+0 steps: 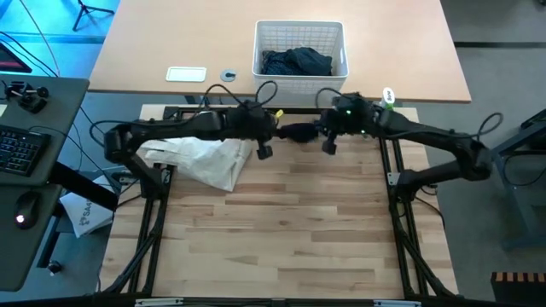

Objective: Fold laundry
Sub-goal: Fold the blue underwear

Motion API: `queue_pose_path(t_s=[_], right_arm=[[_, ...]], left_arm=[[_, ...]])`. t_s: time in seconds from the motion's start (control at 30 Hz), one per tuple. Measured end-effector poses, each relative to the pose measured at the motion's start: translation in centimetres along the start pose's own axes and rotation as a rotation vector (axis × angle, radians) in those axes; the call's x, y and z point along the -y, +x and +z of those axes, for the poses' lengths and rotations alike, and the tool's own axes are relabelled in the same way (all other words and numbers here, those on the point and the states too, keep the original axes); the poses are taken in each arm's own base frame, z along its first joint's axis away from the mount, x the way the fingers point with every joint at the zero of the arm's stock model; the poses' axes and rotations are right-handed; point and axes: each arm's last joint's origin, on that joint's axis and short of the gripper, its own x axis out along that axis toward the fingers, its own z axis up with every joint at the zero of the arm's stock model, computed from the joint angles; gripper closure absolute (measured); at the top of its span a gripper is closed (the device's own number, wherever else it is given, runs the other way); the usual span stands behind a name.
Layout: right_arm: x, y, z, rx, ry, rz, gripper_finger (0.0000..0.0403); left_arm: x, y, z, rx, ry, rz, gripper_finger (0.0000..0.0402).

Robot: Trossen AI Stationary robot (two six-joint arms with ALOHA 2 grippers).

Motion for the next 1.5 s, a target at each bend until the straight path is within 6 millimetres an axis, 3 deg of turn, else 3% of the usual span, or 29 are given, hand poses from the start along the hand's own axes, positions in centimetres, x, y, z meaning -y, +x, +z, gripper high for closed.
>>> queue_pose_path(t_s=[0.1, 0.27, 0.37, 0.53, 0.67, 0.83, 1.03, 1.27, 1.4, 1.5], right_arm=[[-1.2, 0.1, -0.6, 0.028, -0.042, -0.012, 0.0399], [-6.1, 4.4, -6.6, -0.05, 0.108, 0.15, 0.04], [-9.5, 5.5, -9.5, -0.093, 0.241, 0.294, 0.0399], [-12.0, 5.2, -9.7, -0.106, 0.364, 0.494, 0.0399], [-11.0, 5.2, -9.1, -0.114, 0.441, 0.438, 0.0399], [-9.0, 5.6, -9.7, -0.154, 0.59, 0.349, 0.0399], [-7.6, 6.0, -10.3, -0.171, 0.609, 0.306, 0.0398], [-8.5, 6.3, -10.7, -0.227, 0.614, 0.469, 0.0398], [-8.7, 6.2, -10.4, -0.225, 0.665, 0.593, 0.0398], [-8.7, 6.1, -10.2, -0.223, 0.69, 0.612, 0.0398]], left_arm=[[0.8, -0.4, 0.0, -0.013, 0.088, -0.026, 0.0401], [5.1, 3.1, -3.5, -0.168, 0.047, -0.173, 0.0401], [8.1, 4.2, -4.8, -0.235, -0.003, -0.28, 0.0401], [10.7, 4.1, -4.6, -0.225, -0.113, -0.481, 0.0401], [9.6, 4.5, -4.6, -0.233, -0.183, -0.468, 0.0401], [7.1, 5.3, -4.6, -0.214, -0.268, -0.412, 0.0401], [4.5, 6.6, -5.2, -0.218, -0.433, -0.342, 0.0384], [2.0, 6.0, -5.8, -0.291, -0.639, -0.549, 0.033], [1.4, 5.7, -4.7, -0.194, -0.645, -0.552, 0.0321], [1.2, 6.9, -4.3, -0.091, -0.623, -0.495, 0.0326]])
